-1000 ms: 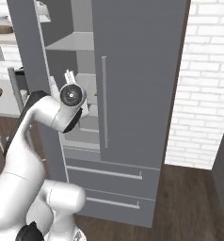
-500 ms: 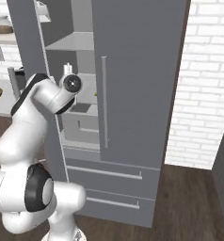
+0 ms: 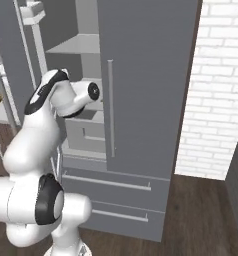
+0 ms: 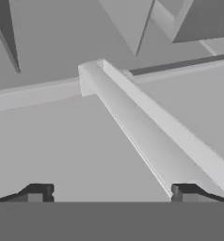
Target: Grab a lemon wedge from the fridge and one ice cube from the ice bowl, and put them in the glass of lemonade.
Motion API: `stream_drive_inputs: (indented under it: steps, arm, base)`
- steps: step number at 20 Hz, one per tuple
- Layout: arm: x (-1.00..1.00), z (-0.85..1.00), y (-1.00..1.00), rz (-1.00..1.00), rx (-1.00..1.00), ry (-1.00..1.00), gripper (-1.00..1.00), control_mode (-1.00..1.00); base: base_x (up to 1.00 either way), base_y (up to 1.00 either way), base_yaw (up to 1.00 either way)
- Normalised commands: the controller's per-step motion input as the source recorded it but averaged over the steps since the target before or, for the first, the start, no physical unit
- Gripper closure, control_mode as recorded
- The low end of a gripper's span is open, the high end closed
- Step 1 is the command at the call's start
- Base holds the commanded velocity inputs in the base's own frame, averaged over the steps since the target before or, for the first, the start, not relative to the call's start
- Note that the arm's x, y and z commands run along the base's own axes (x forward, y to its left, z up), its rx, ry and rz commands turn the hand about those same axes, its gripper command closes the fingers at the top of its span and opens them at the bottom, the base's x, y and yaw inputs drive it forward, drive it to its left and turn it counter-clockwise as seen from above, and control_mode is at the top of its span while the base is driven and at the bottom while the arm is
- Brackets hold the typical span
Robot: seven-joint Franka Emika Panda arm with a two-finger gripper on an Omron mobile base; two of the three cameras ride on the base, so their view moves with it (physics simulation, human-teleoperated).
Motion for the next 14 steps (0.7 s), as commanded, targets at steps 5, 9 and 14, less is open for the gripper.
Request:
stream_drive_inputs:
  steps: [5,9,14]
  arm:
    - [-0.74,0.00,1.00,0.31,0.05,-0.03,-1.00,-1.00]
    - [-0.79,-0.01,1.00,0.23,0.00,-0.04,-1.00,-1.00]
    - [-0.78,0.02,1.00,0.14,-0.03,-0.09,-1.00,-1.00]
  base:
    - [0.00,0.00,0.00]
    - [0.00,0.00,0.00]
    - [0.00,0.00,0.00]
